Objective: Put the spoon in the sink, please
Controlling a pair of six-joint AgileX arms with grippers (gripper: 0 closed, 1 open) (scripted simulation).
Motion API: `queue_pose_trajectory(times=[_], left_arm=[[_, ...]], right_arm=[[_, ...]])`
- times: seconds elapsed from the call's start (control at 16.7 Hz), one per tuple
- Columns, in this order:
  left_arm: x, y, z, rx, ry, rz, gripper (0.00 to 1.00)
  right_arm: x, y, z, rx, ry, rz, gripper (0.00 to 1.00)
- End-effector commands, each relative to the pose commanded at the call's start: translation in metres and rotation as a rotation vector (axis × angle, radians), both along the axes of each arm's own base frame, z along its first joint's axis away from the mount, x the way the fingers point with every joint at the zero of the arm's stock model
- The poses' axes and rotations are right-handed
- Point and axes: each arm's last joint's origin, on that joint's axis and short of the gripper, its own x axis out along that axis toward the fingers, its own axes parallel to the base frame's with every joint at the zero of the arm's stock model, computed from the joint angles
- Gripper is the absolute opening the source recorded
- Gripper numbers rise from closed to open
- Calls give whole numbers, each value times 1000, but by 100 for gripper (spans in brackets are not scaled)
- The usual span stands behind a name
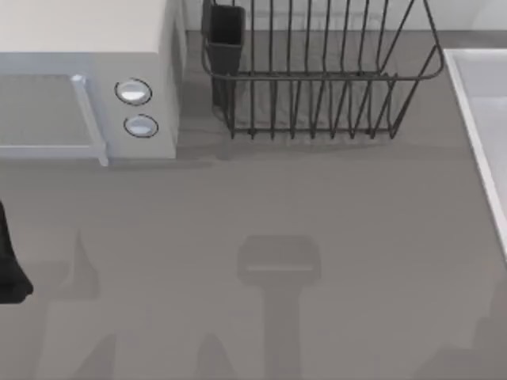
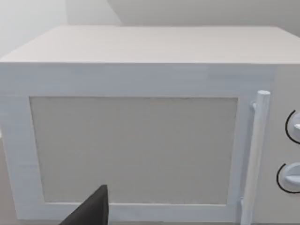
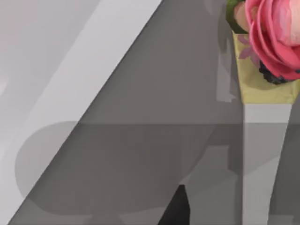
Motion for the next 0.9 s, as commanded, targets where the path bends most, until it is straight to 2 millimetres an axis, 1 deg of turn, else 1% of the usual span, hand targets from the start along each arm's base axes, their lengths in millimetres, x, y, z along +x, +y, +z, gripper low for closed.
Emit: queue_pose_trajectory(times=[0.12, 0.24, 0.48, 0.6, 0.66, 0.9], left_arm=[[0, 0, 0, 0, 0, 0, 100], [0, 0, 0, 0, 0, 0, 100], [0, 0, 0, 0, 0, 0, 100], [0, 0, 0, 0, 0, 0, 100], [0, 0, 0, 0, 0, 0, 100], [0, 0, 0, 0, 0, 0, 100]], right_arm=[[4, -2, 14, -3, -6, -1, 0], [5, -2, 34, 1, 4, 1, 0], [1, 0, 77, 10, 25, -1, 0], [-1, 1, 93, 3, 8, 2, 0], [-2, 1, 96, 1, 3, 3, 0], [-1, 1, 94, 3, 6, 2, 0]])
